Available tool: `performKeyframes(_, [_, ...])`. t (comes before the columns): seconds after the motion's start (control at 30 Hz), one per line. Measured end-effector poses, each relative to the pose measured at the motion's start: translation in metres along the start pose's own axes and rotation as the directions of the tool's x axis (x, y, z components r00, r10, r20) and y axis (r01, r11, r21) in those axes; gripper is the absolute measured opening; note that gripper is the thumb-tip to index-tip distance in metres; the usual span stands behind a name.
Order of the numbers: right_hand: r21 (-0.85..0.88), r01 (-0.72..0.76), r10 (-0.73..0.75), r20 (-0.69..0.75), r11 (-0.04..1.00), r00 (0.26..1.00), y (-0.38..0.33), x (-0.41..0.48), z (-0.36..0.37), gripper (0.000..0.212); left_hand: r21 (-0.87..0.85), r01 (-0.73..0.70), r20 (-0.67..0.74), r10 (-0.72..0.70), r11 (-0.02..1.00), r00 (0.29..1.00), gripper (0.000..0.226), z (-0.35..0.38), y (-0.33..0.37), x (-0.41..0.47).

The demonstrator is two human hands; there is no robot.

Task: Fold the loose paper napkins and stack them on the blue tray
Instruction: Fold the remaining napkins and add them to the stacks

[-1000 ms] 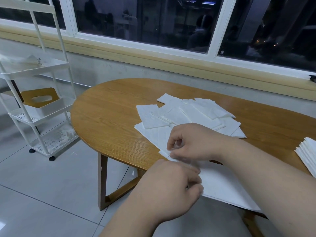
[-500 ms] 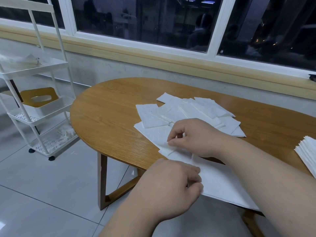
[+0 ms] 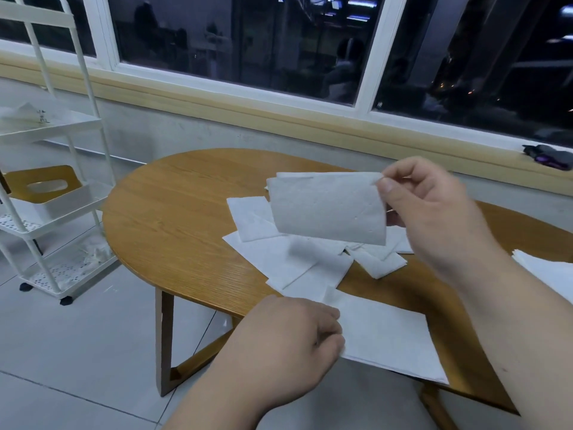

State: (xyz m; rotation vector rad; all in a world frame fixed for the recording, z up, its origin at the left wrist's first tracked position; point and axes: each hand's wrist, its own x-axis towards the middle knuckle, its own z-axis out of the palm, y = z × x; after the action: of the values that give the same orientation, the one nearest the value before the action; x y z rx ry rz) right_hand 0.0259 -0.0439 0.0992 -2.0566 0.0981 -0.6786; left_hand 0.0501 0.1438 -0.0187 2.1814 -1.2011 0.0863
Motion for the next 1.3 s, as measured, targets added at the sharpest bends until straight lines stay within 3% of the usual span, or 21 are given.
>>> performKeyframes(0.17, [0.038,-0.152,0.156,-0.179,0.988,0.971,0.002,-0.042,-0.05,0.016,0.025,0.01,0.027,-0.01,1.0,1.0,0.037,0.004,0.003,0.001])
performKeyframes(0.33, [-0.046,-0.418,0.38,-0.34,0.907,0.86,0.039,-0.09,-0.081,0.012,0.109,-0.018,0.009,0.017,0.994,1.0,0.037,0.01,0.016,0.005])
performKeyframes(0.43, [-0.047,-0.506,0.456,-0.371,0.861,0.809,0.063,-0.111,-0.093,0.009,0.153,-0.039,0.026,0.035,0.987,0.999,0.038,0.019,0.024,0.008])
performKeyframes(0.57, [-0.141,-0.526,0.465,-0.318,0.839,0.826,0.085,-0.126,-0.101,0.031,0.172,-0.041,0.05,0.032,0.984,0.998,0.037,0.027,0.031,0.012])
performKeyframes(0.67, [-0.33,-0.483,0.41,-0.269,0.811,0.872,0.094,-0.126,-0.105,0.034,0.15,-0.038,0.062,0.029,0.988,0.998,0.037,0.03,0.036,0.012])
performKeyframes(0.77, [-0.37,-0.453,0.383,-0.248,0.812,0.89,0.095,-0.128,-0.108,0.038,0.115,-0.034,0.034,0.03,0.993,0.999,0.028,0.032,0.041,0.013])
performKeyframes(0.93, [-0.287,-0.44,0.362,-0.288,0.851,0.887,0.092,-0.129,-0.108,0.056,0.083,-0.049,0.038,0.046,0.995,0.998,0.023,0.039,0.045,0.015])
performKeyframes(1.07, [-0.067,-0.249,0.214,-0.327,0.966,0.921,0.077,-0.127,-0.102,0.045,0.064,-0.033,0.069,0.028,0.997,0.997,0.028,0.043,0.049,0.017])
performKeyframes(1.17, [0.027,-0.122,0.123,-0.389,0.992,0.913,0.069,-0.123,-0.101,0.05,0.015,-0.004,0.077,0.003,1.0,0.997,0.031,0.044,0.047,0.018])
performKeyframes(1.23, [0.105,-0.082,0.116,-0.367,0.991,0.923,0.066,-0.122,-0.101,0.053,-0.077,0.011,0.062,-0.006,0.997,0.998,0.019,0.039,0.053,0.019])
performKeyframes(1.3, [0.166,-0.089,0.138,-0.314,0.982,0.939,0.064,-0.123,-0.096,0.054,-0.271,0.043,0.009,-0.042,0.962,0.999,0.016,0.033,0.06,0.02])
